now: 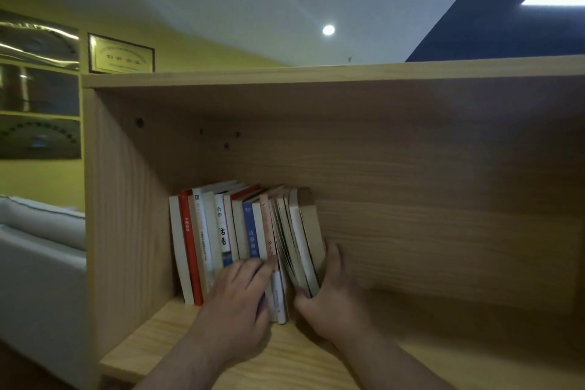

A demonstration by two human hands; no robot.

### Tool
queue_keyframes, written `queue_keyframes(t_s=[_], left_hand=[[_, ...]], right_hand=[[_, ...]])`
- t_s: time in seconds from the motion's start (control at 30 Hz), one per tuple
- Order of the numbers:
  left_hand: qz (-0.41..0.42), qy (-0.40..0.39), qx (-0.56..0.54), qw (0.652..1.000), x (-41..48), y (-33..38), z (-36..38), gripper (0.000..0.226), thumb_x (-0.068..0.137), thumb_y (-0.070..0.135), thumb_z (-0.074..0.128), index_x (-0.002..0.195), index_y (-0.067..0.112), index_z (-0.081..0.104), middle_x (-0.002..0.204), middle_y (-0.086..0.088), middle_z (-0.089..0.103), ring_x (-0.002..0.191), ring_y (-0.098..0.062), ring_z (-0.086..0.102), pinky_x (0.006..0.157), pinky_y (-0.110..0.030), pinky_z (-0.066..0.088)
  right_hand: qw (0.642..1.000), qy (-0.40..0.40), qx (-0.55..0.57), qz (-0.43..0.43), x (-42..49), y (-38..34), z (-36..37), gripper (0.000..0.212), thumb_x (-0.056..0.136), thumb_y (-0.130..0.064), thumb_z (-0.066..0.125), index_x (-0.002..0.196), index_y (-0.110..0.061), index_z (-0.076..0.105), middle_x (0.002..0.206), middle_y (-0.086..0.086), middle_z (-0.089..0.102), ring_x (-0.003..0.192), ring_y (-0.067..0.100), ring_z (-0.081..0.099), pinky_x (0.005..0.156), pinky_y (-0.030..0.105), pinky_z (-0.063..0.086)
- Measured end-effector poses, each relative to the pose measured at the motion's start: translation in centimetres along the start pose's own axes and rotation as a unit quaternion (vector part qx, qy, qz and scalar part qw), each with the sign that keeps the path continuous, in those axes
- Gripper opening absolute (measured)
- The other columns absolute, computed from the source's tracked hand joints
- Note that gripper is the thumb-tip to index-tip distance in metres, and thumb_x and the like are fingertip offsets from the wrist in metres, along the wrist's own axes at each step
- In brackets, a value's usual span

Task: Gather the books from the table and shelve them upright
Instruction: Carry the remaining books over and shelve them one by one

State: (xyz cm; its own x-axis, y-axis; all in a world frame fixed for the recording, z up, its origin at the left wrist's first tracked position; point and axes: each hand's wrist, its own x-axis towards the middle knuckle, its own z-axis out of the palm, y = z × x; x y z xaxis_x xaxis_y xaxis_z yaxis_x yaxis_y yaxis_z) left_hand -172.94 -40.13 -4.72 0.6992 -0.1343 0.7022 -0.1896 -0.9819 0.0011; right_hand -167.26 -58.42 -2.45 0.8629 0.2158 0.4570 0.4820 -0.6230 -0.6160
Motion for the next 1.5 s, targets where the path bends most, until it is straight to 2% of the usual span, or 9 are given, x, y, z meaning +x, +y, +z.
queue_keyframes(t_s=[0.33, 0.43, 0.67, 0.83, 0.97, 1.07, 1.17, 1.37, 1.5], left_hand=[[-0.031, 0.010, -0.044, 0.998, 0.3, 0.6, -0.7, 0.055, 0.089, 0.035, 0.050, 0.143, 0.024, 0.044, 0.129, 0.013, 0.052, 0.116, 0.003, 0.036, 0.107, -0.028, 0.040], [-0.095, 0.017, -0.165, 0.982, 1.6, 3.3, -1.6, 0.046, 0.098, 0.025, 0.052, 0.143, 0.028, 0.044, 0.125, 0.016, 0.049, 0.116, 0.002, 0.042, 0.104, -0.026, 0.043], [-0.275, -0.025, -0.435, 0.857, 6.2, 8.0, -0.3, 0.043, 0.103, 0.017, 0.048, 0.145, 0.024, 0.044, 0.135, 0.011, 0.051, 0.120, -0.005, 0.046, 0.079, -0.010, 0.042], [-0.395, -0.073, -0.529, 0.748, 9.6, 7.9, 2.5, 0.056, 0.098, 0.030, 0.055, 0.150, 0.023, 0.033, 0.149, -0.005, 0.047, 0.137, -0.029, 0.044, 0.110, -0.043, 0.040], [-0.378, -0.085, -0.617, 0.685, 11.0, 7.0, 3.6, 0.083, 0.061, 0.053, 0.084, 0.135, 0.031, 0.052, 0.133, 0.002, 0.062, 0.125, -0.023, 0.054, 0.110, -0.050, 0.042], [-0.323, -0.083, -0.625, 0.706, 11.6, 8.3, 3.5, 0.036, 0.080, 0.034, 0.076, 0.113, 0.037, 0.063, 0.113, 0.003, 0.071, 0.109, -0.019, 0.063, 0.094, -0.042, 0.051], [-0.329, -0.042, -0.633, 0.699, 11.9, 9.3, 4.5, 0.035, 0.082, 0.030, 0.075, 0.112, 0.036, 0.058, 0.110, -0.001, 0.071, 0.103, -0.023, 0.067, 0.092, -0.048, 0.054], [-0.304, -0.056, -0.671, 0.674, 11.9, 9.1, 5.2, 0.037, 0.095, 0.047, 0.054, 0.117, 0.021, 0.071, 0.109, -0.006, 0.077, 0.102, -0.026, 0.073, 0.094, -0.048, 0.054], [-0.290, -0.031, -0.683, 0.669, 11.8, 9.4, 5.5, 0.043, 0.092, 0.049, 0.057, 0.119, 0.018, 0.069, 0.111, -0.010, 0.076, 0.102, -0.029, 0.073, 0.091, -0.053, 0.057]], right_hand=[[0.986, 0.022, 0.120, 0.114, 0.3, 1.1, -2.4, 0.060, 0.066, -0.026, 0.078, 0.117, -0.032, 0.046, 0.100, -0.005, 0.064, 0.084, 0.009, 0.066, 0.071, 0.029, 0.060], [0.969, 0.009, 0.195, 0.151, 0.4, 2.3, -5.0, 0.067, 0.067, -0.017, 0.077, 0.121, -0.038, 0.044, 0.103, -0.005, 0.065, 0.090, 0.013, 0.067, 0.081, 0.038, 0.061], [0.934, -0.031, 0.296, 0.196, 1.1, 5.5, -7.8, 0.074, 0.082, 0.003, 0.072, 0.131, -0.042, 0.039, 0.121, -0.002, 0.059, 0.123, 0.029, 0.057, 0.102, 0.063, 0.049], [0.930, -0.058, 0.314, 0.183, 1.5, 6.4, -7.8, 0.080, 0.079, 0.005, 0.072, 0.138, -0.038, 0.039, 0.122, 0.000, 0.062, 0.121, 0.028, 0.059, 0.102, 0.062, 0.050], [0.919, -0.073, 0.348, 0.172, 1.8, 7.2, -8.2, 0.081, 0.081, 0.000, 0.068, 0.145, -0.039, 0.036, 0.127, 0.003, 0.062, 0.124, 0.029, 0.057, 0.104, 0.063, 0.047], [0.898, -0.057, 0.403, 0.165, 1.5, 6.9, -7.8, 0.087, 0.069, -0.044, 0.077, 0.145, -0.044, 0.035, 0.131, 0.000, 0.061, 0.122, 0.027, 0.057, 0.106, 0.063, 0.044], [0.899, -0.038, 0.412, 0.145, 1.3, 6.1, -7.3, 0.094, 0.053, -0.069, 0.079, 0.135, -0.052, 0.036, 0.131, -0.005, 0.061, 0.123, 0.025, 0.059, 0.103, 0.060, 0.049], [0.922, 0.035, 0.365, 0.126, 2.1, 5.8, -7.3, 0.048, 0.088, -0.003, 0.066, 0.121, -0.034, 0.053, 0.113, 0.000, 0.070, 0.102, 0.022, 0.070, 0.087, 0.052, 0.061], [0.878, 0.040, 0.463, 0.116, 2.4, 6.9, -8.4, 0.053, 0.070, -0.004, 0.058, 0.119, -0.026, 0.062, 0.105, 0.013, 0.074, 0.095, 0.037, 0.071, 0.079, 0.055, 0.060]])
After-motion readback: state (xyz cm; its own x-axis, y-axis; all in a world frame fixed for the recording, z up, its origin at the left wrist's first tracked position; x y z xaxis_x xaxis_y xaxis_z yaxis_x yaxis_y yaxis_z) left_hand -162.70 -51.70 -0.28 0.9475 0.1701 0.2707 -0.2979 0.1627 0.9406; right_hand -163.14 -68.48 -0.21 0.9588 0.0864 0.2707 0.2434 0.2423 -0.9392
